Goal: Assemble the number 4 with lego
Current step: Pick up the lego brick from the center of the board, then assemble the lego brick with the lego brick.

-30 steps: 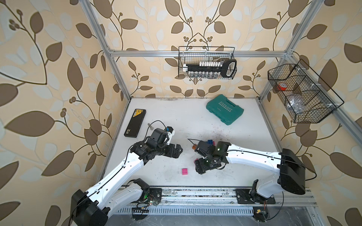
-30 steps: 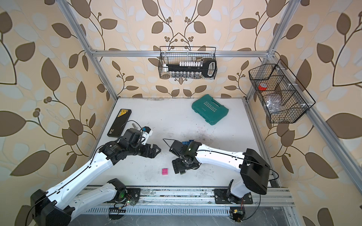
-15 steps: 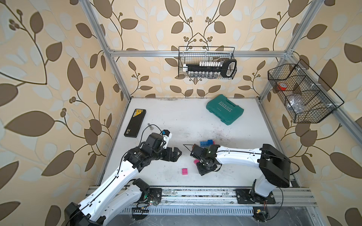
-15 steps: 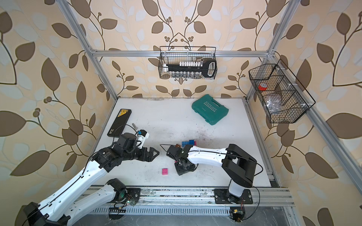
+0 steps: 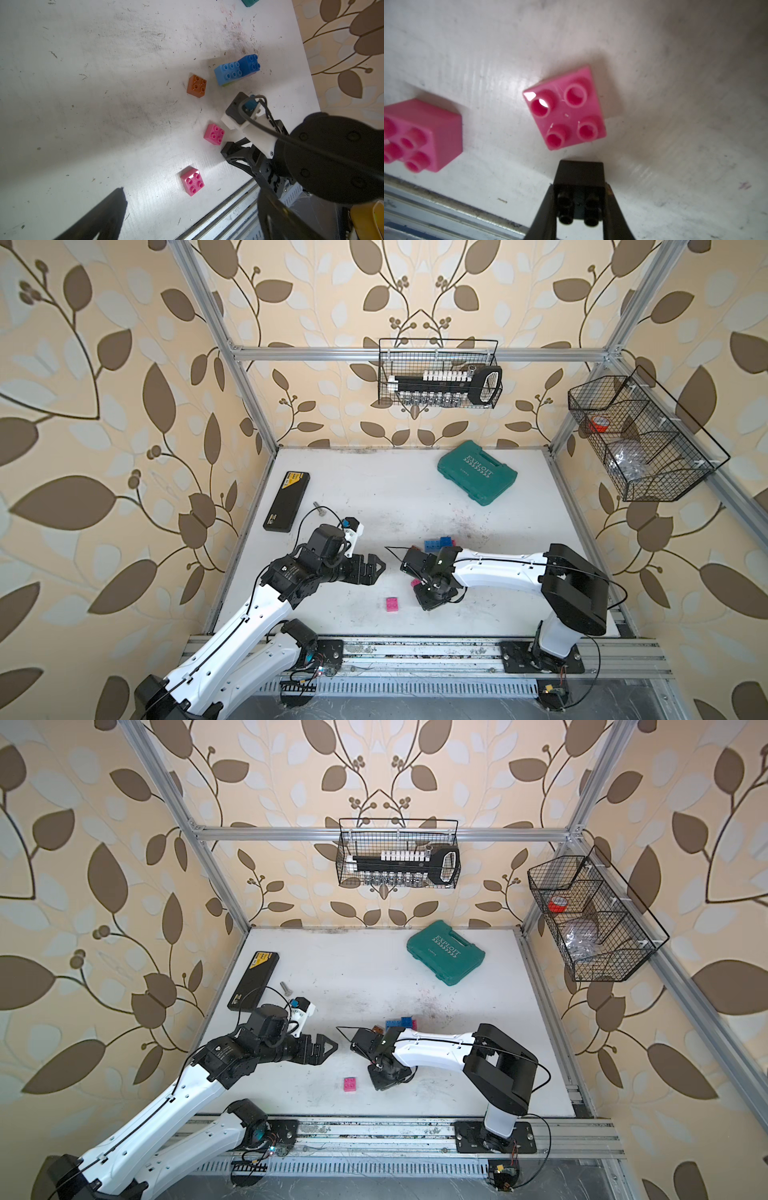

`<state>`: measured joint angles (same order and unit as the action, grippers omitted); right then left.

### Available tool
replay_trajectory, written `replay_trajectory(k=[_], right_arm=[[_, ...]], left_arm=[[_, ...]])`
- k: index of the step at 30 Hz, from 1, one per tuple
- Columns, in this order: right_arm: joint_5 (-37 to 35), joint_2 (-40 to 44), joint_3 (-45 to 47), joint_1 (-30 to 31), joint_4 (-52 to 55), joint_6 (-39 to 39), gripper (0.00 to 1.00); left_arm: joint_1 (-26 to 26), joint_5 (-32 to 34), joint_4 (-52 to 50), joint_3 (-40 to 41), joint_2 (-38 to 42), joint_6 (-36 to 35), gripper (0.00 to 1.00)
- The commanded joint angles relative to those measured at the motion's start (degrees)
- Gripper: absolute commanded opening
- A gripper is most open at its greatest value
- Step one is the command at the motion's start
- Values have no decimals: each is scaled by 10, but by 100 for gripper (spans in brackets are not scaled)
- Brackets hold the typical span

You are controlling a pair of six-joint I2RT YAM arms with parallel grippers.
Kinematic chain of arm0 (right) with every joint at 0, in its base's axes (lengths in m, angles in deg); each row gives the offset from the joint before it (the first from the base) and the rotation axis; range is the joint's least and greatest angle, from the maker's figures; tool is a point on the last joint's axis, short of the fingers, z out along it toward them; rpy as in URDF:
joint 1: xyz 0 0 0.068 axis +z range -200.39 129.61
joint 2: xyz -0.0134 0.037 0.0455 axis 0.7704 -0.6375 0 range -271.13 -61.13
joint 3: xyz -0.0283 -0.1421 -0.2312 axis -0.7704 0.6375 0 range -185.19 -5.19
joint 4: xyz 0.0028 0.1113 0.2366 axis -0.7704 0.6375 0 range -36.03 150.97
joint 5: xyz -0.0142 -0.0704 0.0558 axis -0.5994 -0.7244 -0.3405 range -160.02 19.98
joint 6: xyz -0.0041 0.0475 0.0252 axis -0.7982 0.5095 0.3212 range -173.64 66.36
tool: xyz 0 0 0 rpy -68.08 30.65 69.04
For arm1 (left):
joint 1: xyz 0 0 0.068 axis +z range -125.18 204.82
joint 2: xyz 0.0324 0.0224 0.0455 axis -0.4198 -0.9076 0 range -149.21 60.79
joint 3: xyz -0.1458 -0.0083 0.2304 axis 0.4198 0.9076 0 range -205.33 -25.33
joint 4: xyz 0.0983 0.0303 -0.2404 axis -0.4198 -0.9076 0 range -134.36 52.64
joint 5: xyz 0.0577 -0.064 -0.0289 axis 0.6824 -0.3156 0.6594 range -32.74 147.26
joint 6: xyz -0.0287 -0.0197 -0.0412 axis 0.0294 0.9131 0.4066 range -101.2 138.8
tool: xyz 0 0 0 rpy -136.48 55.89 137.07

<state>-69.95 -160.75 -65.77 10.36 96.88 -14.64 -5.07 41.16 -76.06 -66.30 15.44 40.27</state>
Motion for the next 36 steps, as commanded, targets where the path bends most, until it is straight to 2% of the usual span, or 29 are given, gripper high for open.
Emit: replay_trajectory(k=[1, 9, 13, 18, 28, 36], right_arm=[[-14, -1, -18, 3, 26, 6, 14], [-15, 65, -87, -29, 152, 45, 10], [-26, 75, -174, -82, 240, 35, 7], [-28, 32, -276, -156, 301, -9, 5], [-18, -56, -361, -242, 319, -73, 3], [2, -73, -341, -269, 288, -81, 3]], left_arm=[[7, 1, 14, -2, 9, 7, 99], [7, 0, 22, -7, 14, 1, 99], [8, -13, 33, -21, -17, -19, 99], [9, -27, 64, -46, -87, -46, 99], [18, -73, 121, -39, -110, -57, 99], [21, -79, 118, -42, -123, -61, 99]])
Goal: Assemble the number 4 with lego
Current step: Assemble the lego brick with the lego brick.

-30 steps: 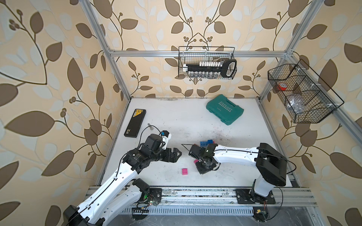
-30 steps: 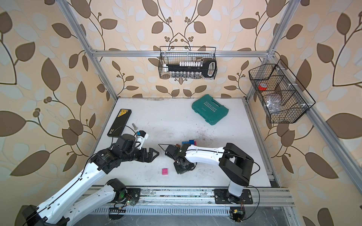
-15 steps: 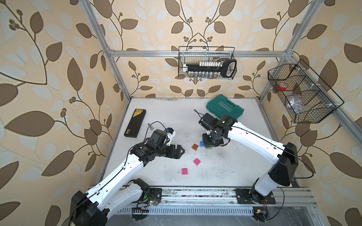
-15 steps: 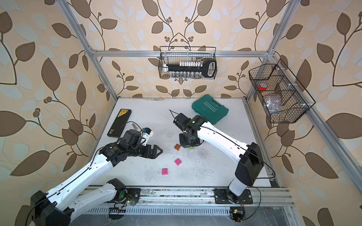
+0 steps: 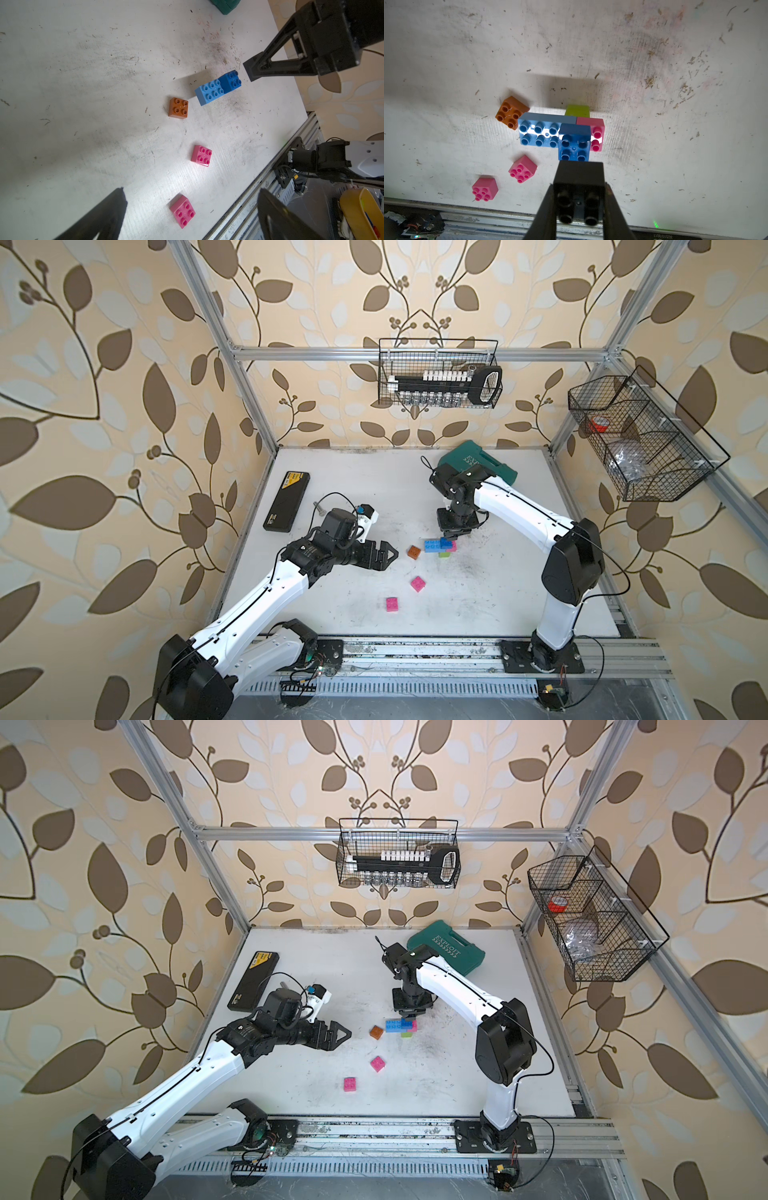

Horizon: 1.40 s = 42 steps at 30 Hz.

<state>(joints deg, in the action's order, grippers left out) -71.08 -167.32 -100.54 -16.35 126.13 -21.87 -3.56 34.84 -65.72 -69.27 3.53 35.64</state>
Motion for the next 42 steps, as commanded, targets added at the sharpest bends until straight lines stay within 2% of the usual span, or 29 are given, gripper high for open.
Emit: replay_trajectory(k=[1, 29, 42], right_arm=[[15, -7, 11, -3, -10, -6, 3], [33, -17, 82, -1, -82, 15, 1], [16, -36, 129, 2, -98, 16, 0]], left_arm=[[7, -15, 15, -12, -5, -15, 99], [11, -16, 11, -11, -14, -14, 99], [11, -16, 10, -12, -15, -15, 99]])
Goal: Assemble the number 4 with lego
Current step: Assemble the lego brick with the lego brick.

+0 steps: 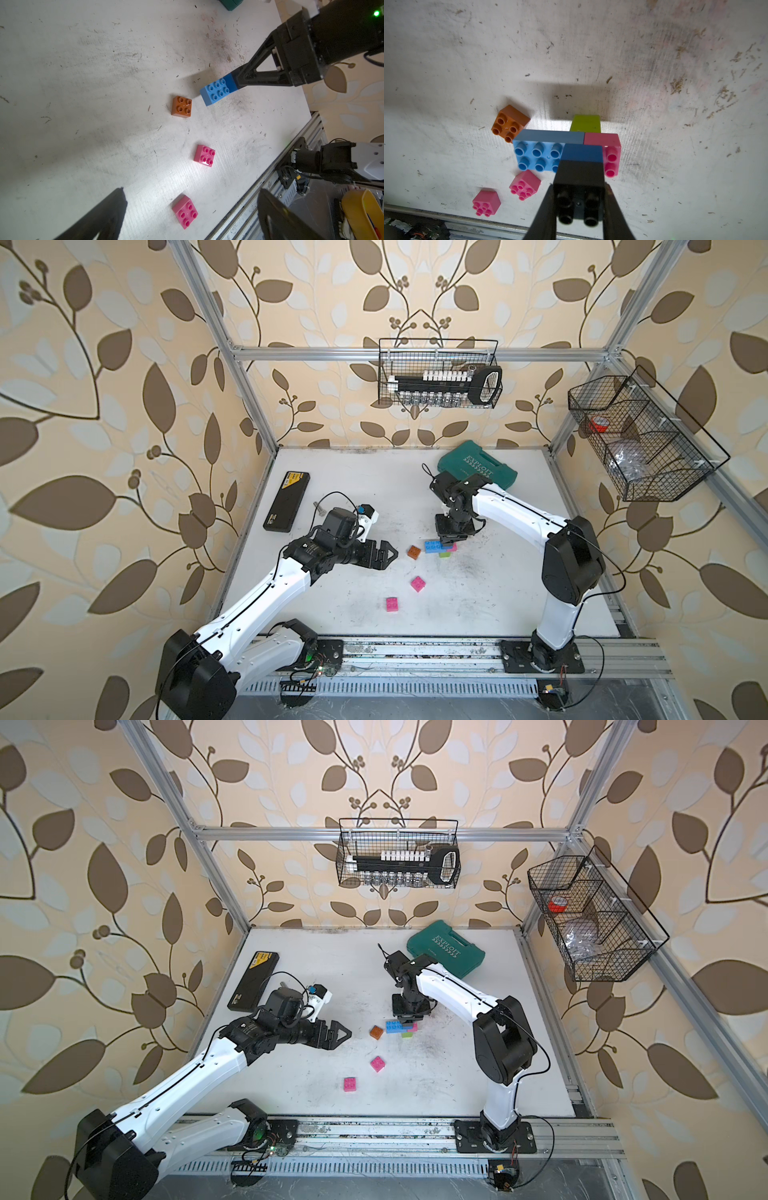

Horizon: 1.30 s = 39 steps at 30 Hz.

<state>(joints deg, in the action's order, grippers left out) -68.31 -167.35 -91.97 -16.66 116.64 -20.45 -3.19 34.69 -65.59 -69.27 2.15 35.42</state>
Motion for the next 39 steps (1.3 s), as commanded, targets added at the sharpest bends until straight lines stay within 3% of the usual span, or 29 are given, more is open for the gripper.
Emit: replay_trajectory(k=[1, 14, 39], right_arm=[[-15, -38, 47, 6, -4, 3, 0], [-29, -40, 29, 5, 5, 27, 0], [-25, -20, -20, 6, 17, 17, 36]], left_arm=[[7, -14, 8, -12, -2, -13, 99], [8, -12, 7, -12, -4, -14, 99], [9, -5, 3, -11, 5, -13, 99]])
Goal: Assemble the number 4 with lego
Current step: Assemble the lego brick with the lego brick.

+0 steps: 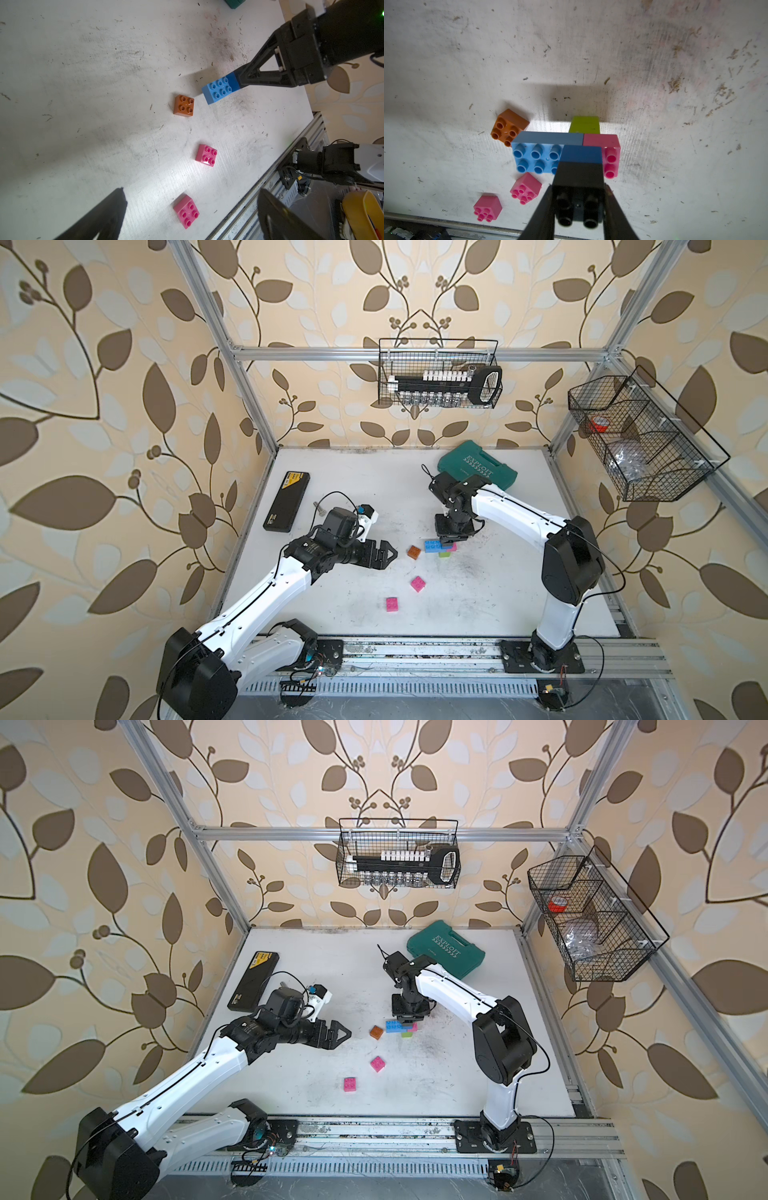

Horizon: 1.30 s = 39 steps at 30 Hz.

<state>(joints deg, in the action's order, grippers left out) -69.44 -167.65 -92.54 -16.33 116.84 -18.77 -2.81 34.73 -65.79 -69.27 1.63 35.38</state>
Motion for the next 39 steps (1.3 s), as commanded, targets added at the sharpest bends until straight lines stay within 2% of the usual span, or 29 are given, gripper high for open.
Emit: replay_trajectory(k=[1, 6, 13, 20, 25, 33, 39], right_arm=[[-15, -17, -16, 3, 16, -1, 38], [-18, -11, -26, 3, 18, -2, 46], [-27, 30, -35, 11, 31, -3, 51], [-63, 108, 11, 77, 53, 2, 51], [-21, 155, 80, 124, 1, -11, 53], [35, 115, 147, 162, -95, -72, 58], [52, 57, 133, 164, -122, -117, 57]], left_arm=[[5, -6, 5, -11, 11, -13, 99], [5, -5, 5, -11, 12, -13, 99], [5, -2, -2, -11, 17, -12, 99], [5, -10, -23, 0, 55, 14, 99], [5, -11, -39, 9, 88, 30, 99], [5, -14, -49, 26, 120, 54, 99], [5, 0, -72, 27, 138, 58, 99]])
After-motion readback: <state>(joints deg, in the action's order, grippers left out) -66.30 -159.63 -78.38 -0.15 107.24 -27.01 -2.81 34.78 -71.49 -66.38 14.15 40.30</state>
